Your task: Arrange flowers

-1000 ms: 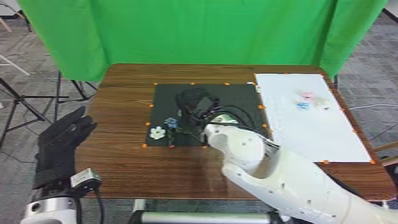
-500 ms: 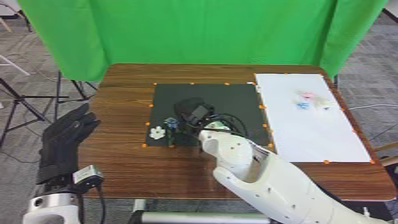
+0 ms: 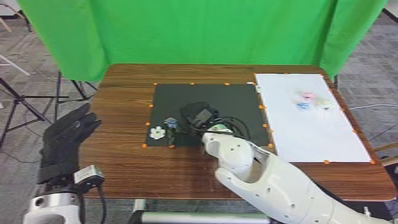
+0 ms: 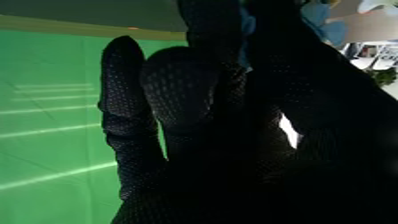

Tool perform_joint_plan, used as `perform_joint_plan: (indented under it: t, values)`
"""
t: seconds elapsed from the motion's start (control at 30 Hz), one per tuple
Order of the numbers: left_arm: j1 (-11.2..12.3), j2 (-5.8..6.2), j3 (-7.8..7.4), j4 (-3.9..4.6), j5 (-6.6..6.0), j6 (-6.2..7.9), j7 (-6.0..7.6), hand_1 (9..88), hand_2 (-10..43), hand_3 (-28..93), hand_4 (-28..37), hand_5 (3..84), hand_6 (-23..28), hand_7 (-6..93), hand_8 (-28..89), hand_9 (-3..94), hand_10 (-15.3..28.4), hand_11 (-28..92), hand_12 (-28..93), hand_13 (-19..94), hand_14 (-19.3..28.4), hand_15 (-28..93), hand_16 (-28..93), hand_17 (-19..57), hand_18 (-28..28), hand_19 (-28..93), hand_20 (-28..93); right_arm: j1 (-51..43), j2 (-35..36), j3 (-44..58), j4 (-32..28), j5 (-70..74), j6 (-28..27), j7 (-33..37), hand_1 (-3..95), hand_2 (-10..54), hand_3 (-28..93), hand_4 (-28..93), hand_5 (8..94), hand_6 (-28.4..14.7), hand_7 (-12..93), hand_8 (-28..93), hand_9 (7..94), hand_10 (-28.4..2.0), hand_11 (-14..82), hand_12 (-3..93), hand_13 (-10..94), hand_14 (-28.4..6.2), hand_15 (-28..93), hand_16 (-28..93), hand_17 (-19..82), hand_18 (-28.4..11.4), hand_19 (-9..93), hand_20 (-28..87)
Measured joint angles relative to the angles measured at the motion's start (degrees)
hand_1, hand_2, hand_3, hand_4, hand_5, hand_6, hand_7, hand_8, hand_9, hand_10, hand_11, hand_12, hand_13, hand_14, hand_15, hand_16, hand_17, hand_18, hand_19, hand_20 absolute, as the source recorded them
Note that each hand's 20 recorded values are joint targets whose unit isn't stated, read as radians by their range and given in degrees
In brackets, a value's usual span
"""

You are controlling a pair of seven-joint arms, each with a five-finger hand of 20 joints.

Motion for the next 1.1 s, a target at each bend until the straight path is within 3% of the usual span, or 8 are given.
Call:
perform_joint_plan:
  t: [0.5,0.77,1.1]
  values:
    - [0.03,-0.41,0.06,0.00,0.20,-0.02,-0.50,26.5,5.6,84,-18.8,40.8,10.9,15.9,-11,34.7,20.1,37,5,23,26.7,63,-18,-9.2,21.0,60,1,-1.47,-0.70,1.79,-2.14,-0.57,0.01,0.38,46.8,-9.5,78,-28,67.6,-4.6,23,2,77.5,-10.0,26.2,35.2,74,-5.9,74,19,36,-19.5,93,-1]
    - [-0.14,-0.41,0.55,0.04,0.31,-0.05,-0.53,26.5,5.2,84,-18.5,40.8,11.0,15.9,-11,34.6,20.1,37,5,24,26.8,63,-18,-9.2,21.1,60,1,0.30,-1.39,0.04,-0.91,-0.43,0.14,1.51,45.7,-9.5,80,-28,64.3,-5.5,23,-10,70.8,-12.1,31.7,31.6,70,-7.1,75,18,34,-19.9,93,-4]
    - [-0.13,-0.68,0.48,0.05,0.59,-0.14,-0.75,26.7,4.9,83,-18.2,41.0,11.0,15.9,-11,34.6,20.1,37,5,24,26.8,64,-18,-9.3,21.1,60,1,-0.05,-2.03,1.65,-0.70,-0.87,-2.75,1.89,43.1,-9.5,84,-28,59.6,-8.1,22,-11,62.7,-16.4,38.1,24.6,66,-8.4,76,20,31,-21.1,93,-6]
